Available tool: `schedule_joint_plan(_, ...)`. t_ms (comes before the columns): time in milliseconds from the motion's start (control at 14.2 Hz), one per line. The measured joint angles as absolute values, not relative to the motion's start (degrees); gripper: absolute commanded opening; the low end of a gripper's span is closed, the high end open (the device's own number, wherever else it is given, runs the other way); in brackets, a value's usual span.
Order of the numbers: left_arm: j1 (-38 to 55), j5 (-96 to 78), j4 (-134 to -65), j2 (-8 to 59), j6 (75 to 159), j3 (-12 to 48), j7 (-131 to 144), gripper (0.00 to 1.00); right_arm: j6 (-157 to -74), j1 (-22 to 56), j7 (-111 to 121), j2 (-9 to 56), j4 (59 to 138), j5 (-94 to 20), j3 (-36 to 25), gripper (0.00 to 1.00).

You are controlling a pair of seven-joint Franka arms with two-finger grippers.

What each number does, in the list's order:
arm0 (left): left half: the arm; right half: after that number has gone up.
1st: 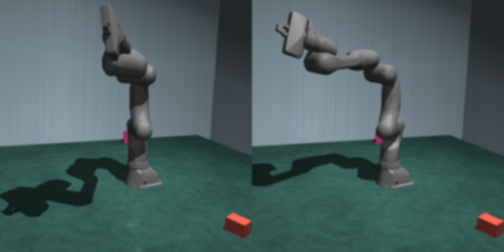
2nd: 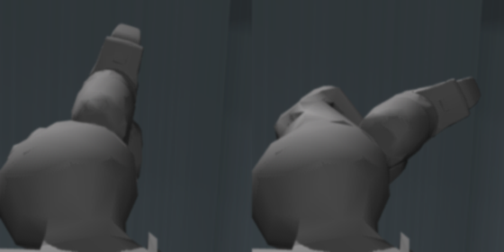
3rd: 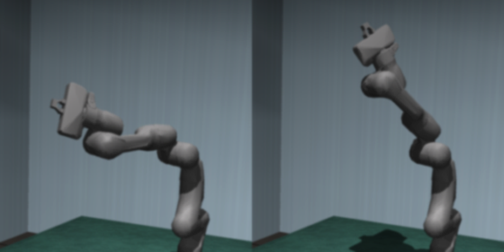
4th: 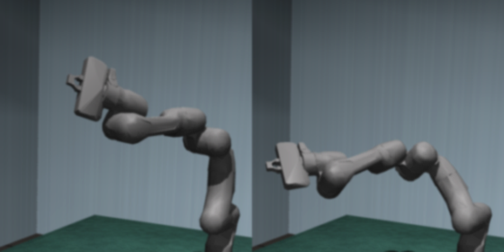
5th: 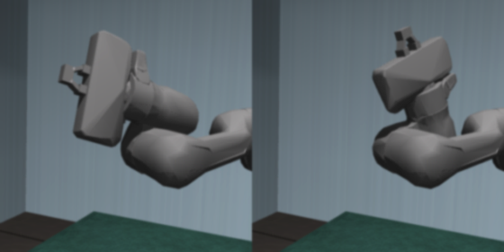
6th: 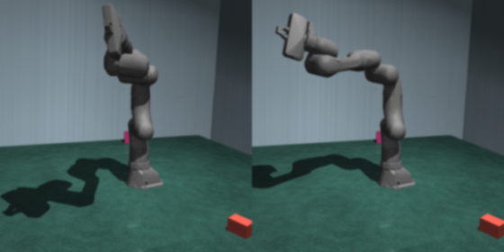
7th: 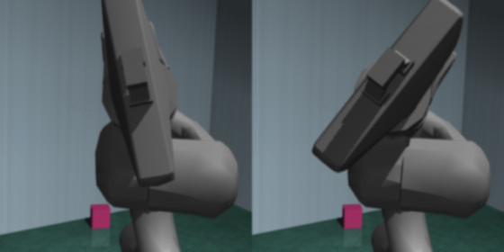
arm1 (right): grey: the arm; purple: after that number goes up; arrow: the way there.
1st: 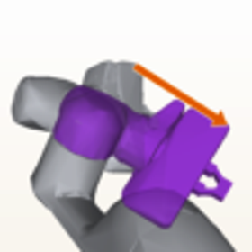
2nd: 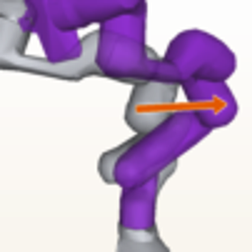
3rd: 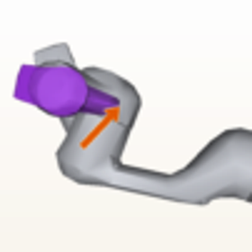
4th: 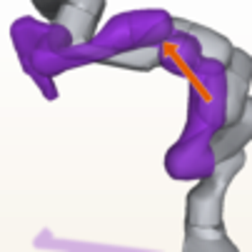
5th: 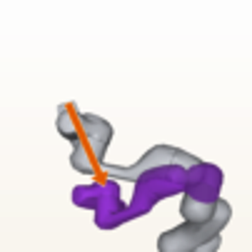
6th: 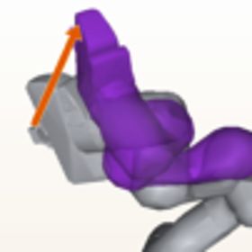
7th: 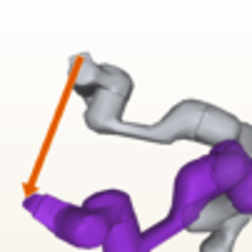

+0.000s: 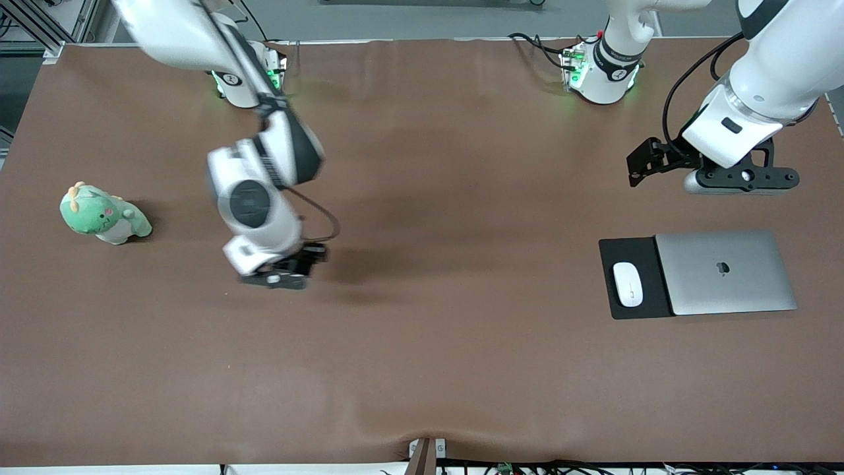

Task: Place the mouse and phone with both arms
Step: 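Carry the black phone with the right gripper toward the green plush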

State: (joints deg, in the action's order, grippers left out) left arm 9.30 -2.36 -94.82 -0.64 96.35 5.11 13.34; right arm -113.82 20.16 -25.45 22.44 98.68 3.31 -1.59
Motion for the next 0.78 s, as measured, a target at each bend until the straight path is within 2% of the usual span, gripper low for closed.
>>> schedule_joint_plan(212, 9.2, -2.4, -95.0, -0.4, 96.3, 4.6, 13.3, 1.0, -109.1, 12.5, -17.7, 19.7, 99.0, 3.3, -1.7, 0.0)
schedule_joint_plan(494, 8.8, -2.4, -94.9, -0.2, 96.4, 4.1, 13.3, 1.0, -108.1, 0.9, -3.8, 19.5, 100.5, 3.3, -1.8, 0.0)
schedule_joint_plan(635, 8.3, -2.4, -94.9, -0.2, 96.4, 3.9, 12.4, 1.0, -109.8, -3.4, -1.0, 19.5, 103.5, 3.3, -1.8, 0.0)
schedule_joint_plan(776, 7.9, -2.4, -94.9, -0.1, 96.4, 3.9, 11.9, 1.0, -115.5, -5.3, 0.6, 19.5, 108.7, 3.3, -1.8, 0.0)
